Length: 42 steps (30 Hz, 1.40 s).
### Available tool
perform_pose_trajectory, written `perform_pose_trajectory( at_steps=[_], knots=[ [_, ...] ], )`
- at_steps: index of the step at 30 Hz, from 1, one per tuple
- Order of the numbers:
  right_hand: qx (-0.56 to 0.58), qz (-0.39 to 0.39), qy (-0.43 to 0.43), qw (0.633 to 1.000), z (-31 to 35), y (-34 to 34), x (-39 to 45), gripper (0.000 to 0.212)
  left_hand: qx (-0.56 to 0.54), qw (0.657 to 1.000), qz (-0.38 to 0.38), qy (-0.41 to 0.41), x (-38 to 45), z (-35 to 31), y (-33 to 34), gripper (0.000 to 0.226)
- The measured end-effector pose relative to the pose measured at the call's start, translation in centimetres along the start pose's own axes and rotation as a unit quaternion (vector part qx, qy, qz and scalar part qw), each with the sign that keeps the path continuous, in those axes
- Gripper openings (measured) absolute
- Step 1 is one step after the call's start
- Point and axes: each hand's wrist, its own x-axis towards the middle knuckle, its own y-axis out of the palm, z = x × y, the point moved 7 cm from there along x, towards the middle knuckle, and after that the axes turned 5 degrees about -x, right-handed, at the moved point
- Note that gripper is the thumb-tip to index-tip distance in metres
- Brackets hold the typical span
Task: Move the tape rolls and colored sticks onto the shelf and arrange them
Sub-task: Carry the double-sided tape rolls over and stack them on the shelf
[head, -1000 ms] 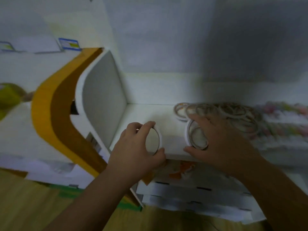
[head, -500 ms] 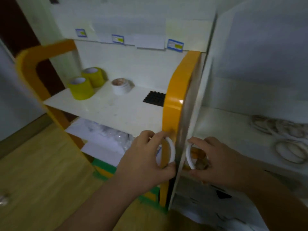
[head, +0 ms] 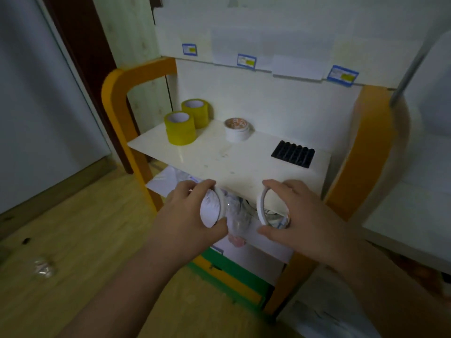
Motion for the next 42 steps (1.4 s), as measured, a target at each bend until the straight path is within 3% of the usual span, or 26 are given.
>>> perform_pose_trajectory(
  at_steps=[7,14,19,30,35,42],
  knots=[
    [0.001,-0.083,0.011,0.996,-1.0,0.7,6.8,0.087,0.013,1.000,-0.011,0.015,6.0,2.5,0.2,0.075],
    [0.070,-0.113,0.050,0.990,-3.2,1.1,11.8,0.086,0.033,0.999,0.035,0.019,14.3,4.1,1.6,0.083],
    [0.068,-0.144,0.084,0.984,-5.0,0.7,14.4,0.087,0.008,0.998,0.027,0.049,20.3,4.3,3.0,0.083],
    [0.050,-0.146,0.201,0.967,-8.0,2.9,15.0,0.088,-0.031,0.986,0.076,0.144,32.2,5.1,6.5,0.071],
    [0.025,-0.162,0.263,0.951,-7.5,3.7,14.0,0.090,0.011,0.969,0.172,0.175,37.3,5.1,10.8,0.088],
    [0.002,-0.188,0.307,0.933,-6.7,4.2,13.1,0.093,0.013,0.959,0.196,0.207,40.2,5.3,13.4,0.090]
  ],
)
